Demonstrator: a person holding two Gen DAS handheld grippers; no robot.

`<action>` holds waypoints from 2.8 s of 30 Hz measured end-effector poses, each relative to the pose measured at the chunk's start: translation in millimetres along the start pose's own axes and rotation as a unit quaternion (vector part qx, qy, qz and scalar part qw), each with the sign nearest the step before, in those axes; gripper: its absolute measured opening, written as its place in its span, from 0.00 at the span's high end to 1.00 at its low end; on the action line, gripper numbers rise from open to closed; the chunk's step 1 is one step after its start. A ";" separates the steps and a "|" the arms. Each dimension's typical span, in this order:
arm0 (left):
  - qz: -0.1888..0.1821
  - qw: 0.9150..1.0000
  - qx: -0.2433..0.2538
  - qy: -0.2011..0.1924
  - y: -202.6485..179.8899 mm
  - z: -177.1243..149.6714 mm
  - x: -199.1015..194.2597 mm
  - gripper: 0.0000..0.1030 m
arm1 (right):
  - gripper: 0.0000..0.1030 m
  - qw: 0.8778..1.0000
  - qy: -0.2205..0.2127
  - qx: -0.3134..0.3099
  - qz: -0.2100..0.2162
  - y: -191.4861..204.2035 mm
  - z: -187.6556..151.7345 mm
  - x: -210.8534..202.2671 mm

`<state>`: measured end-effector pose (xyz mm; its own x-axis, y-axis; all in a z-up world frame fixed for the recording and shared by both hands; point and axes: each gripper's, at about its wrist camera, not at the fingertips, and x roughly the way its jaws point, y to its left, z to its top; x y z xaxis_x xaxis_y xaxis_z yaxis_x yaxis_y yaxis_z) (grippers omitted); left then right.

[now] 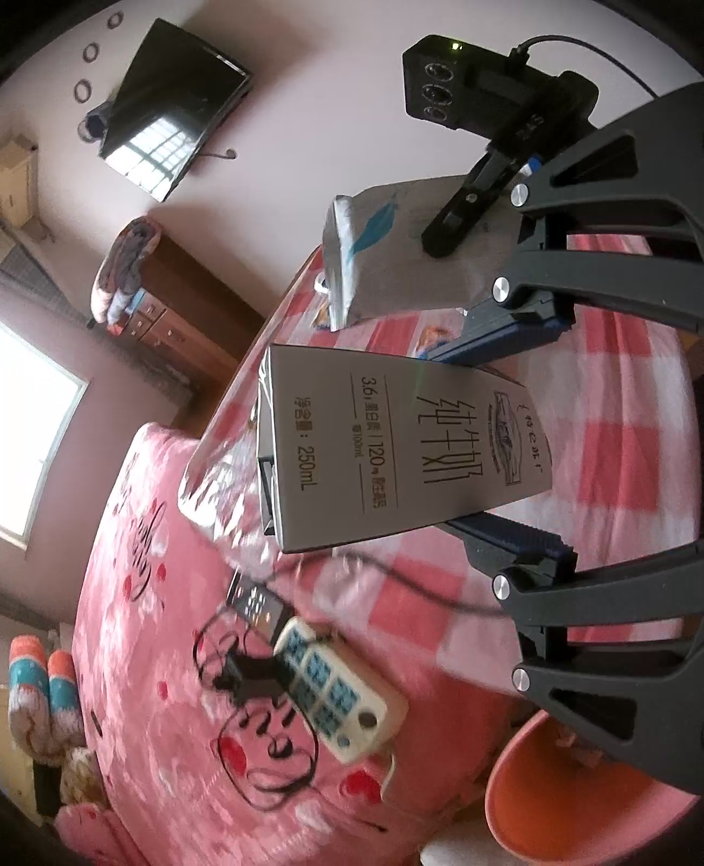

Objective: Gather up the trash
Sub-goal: 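Carry the milk carton and wipes pack over the pink bucket, then open the left tool over the bucket while the right tool releases the wipes pack, then move both tools back toward the remaining items on the table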

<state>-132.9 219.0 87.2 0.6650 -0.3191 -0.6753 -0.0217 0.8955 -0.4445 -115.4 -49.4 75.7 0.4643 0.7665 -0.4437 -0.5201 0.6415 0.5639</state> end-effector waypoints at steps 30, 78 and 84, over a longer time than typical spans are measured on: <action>0.155 0.977 -0.149 0.005 202.5 -77.2 -66.4 0.47 | 0.79 0.951 0.247 -0.109 0.148 180.3 -83.5 171.7; 0.197 0.978 0.059 -0.026 59.8 -38.0 -34.3 0.21 | 0.08 0.993 0.011 -0.118 -0.023 82.8 -35.6 46.9; 0.191 0.979 0.074 -0.018 38.9 -36.0 -25.1 0.21 | 0.08 0.994 0.000 -0.102 -0.032 67.0 -28.5 35.0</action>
<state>-177.3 250.7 65.8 0.6557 0.0575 -0.7529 -0.1683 0.9831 -0.0714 -154.4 21.3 78.1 0.5021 0.7234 -0.4739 -0.6236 0.6825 0.3812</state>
